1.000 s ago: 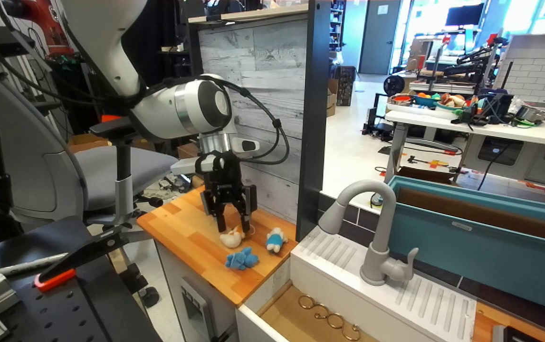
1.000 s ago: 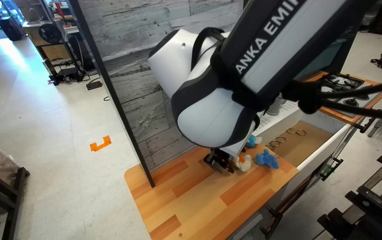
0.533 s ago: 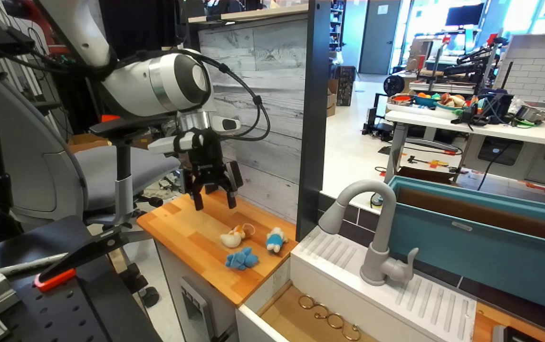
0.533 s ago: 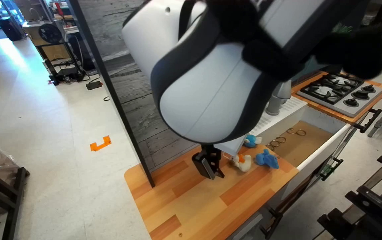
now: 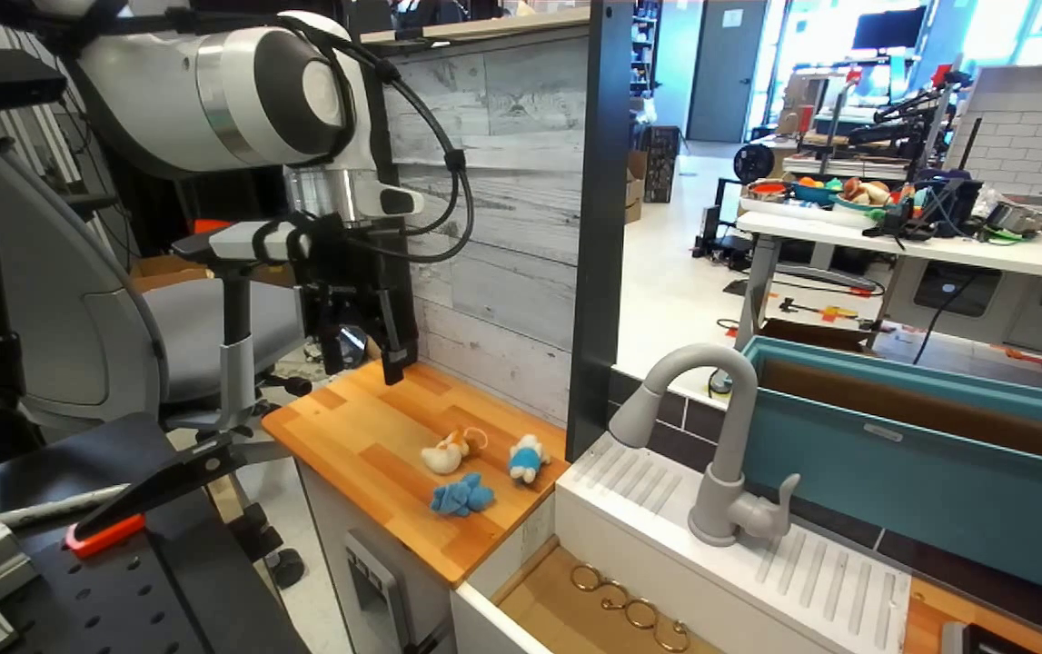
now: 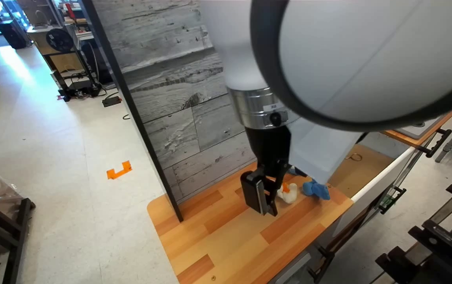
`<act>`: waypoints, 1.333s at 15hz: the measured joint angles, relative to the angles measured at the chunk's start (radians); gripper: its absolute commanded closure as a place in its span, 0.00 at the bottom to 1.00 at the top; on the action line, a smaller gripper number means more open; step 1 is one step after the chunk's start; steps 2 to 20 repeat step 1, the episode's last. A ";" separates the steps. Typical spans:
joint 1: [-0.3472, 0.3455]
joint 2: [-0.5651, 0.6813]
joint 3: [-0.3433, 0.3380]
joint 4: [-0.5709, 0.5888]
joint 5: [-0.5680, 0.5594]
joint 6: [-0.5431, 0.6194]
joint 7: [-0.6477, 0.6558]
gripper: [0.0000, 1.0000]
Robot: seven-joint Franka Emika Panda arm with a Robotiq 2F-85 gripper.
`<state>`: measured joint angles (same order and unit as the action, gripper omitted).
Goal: Pick up the bear plush toy and put it on the right side of the counter
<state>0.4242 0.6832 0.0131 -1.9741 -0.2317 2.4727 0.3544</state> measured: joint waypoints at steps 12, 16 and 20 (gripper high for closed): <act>-0.007 -0.021 0.000 -0.027 0.004 0.004 0.006 0.00; -0.007 -0.021 0.000 -0.027 0.004 0.004 0.006 0.00; -0.007 -0.021 0.000 -0.027 0.004 0.004 0.006 0.00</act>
